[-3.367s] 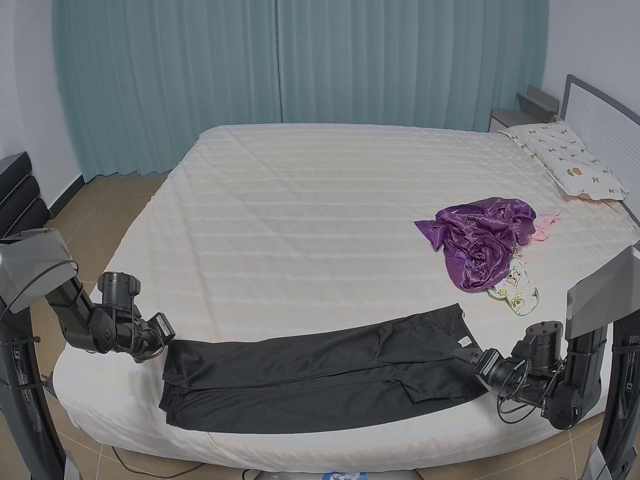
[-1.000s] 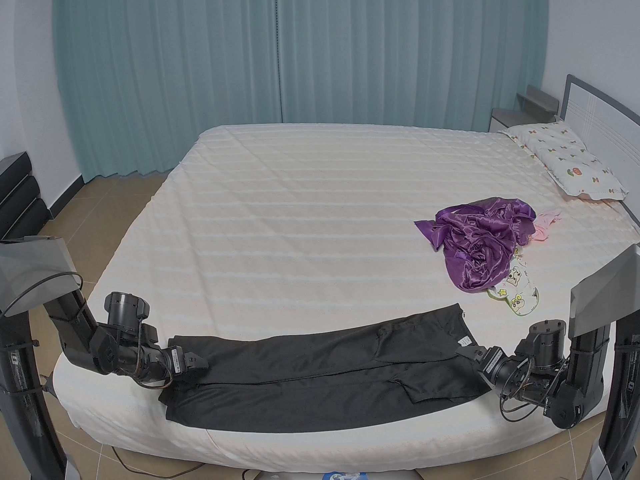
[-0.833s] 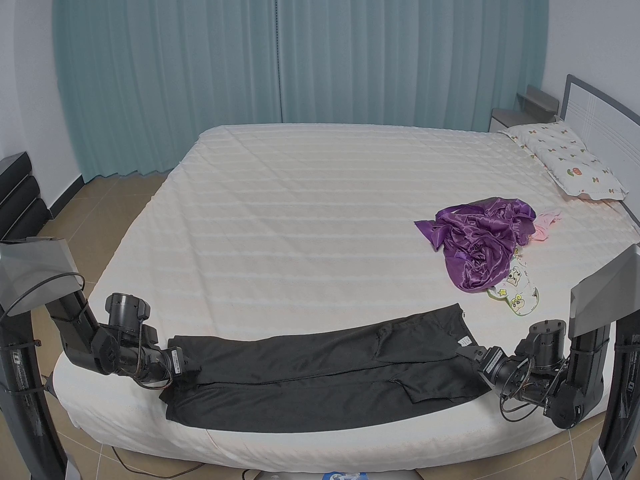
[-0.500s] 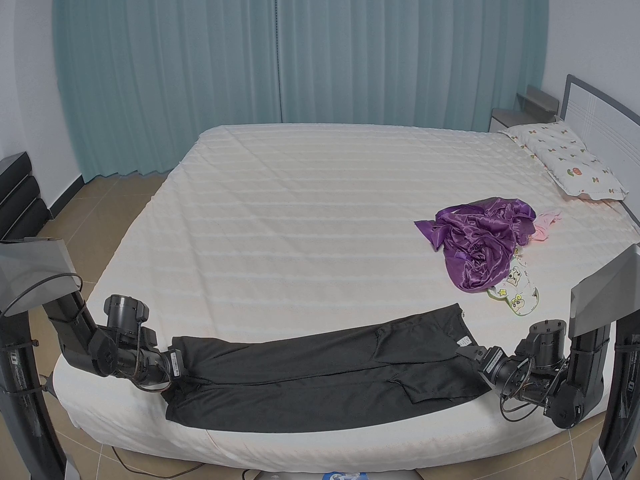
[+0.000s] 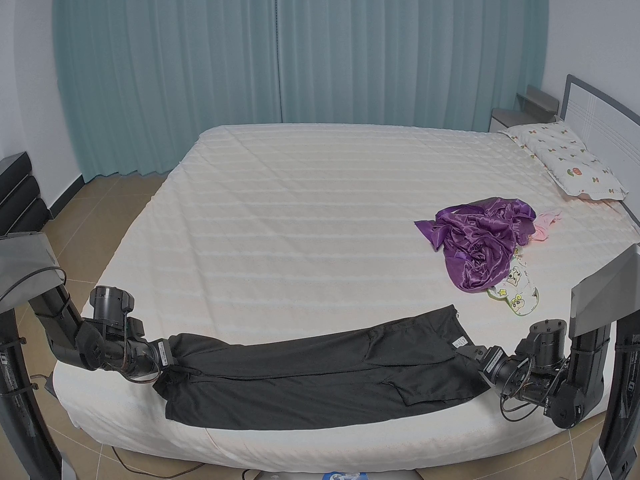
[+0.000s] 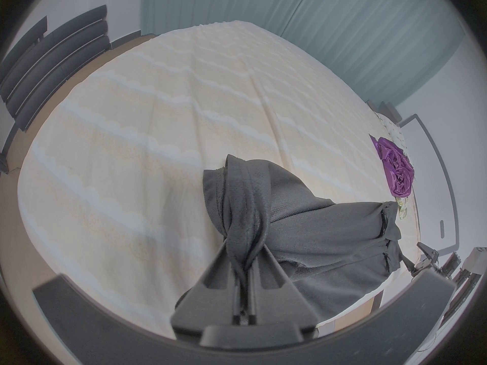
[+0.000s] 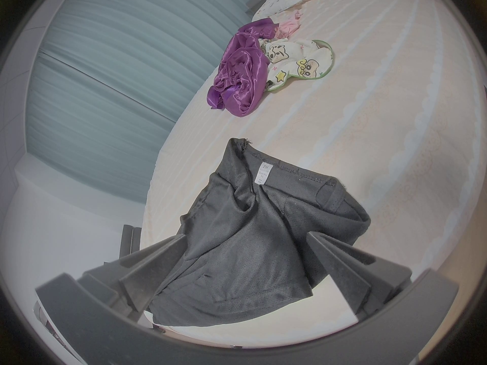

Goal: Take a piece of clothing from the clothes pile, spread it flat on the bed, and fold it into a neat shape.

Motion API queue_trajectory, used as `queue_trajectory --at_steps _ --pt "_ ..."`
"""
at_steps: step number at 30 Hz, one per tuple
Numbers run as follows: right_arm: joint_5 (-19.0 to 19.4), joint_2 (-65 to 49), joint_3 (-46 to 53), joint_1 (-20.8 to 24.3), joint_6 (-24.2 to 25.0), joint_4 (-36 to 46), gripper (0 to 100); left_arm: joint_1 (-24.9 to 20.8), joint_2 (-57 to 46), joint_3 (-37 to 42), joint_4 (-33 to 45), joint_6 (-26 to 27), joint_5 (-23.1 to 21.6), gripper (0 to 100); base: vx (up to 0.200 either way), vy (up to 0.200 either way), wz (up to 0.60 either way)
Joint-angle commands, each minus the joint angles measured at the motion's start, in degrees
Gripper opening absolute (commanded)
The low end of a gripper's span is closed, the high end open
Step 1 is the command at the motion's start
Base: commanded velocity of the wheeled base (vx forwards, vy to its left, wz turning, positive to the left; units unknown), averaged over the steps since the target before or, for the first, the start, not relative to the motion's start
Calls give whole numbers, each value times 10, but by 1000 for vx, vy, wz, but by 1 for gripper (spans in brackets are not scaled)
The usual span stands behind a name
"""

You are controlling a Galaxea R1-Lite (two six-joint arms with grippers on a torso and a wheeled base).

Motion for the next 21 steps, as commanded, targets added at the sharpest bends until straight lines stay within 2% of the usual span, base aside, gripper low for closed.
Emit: queue_trajectory --at_steps 1,4,14,21 --pt "0 0 -1 0 0 -10 100 -1 -1 0 0 -1 -1 0 -200 0 0" --pt "-2 -1 -2 0 0 -10 100 -1 -1 0 0 -1 -1 0 -200 0 0" --pt "-2 -5 -3 0 0 -10 100 -1 0 -16 -1 -6 0 0 0 0 0" --pt "-1 -8 -3 -1 0 -10 100 -30 -33 -27 7 -67 7 0 0 0 0"
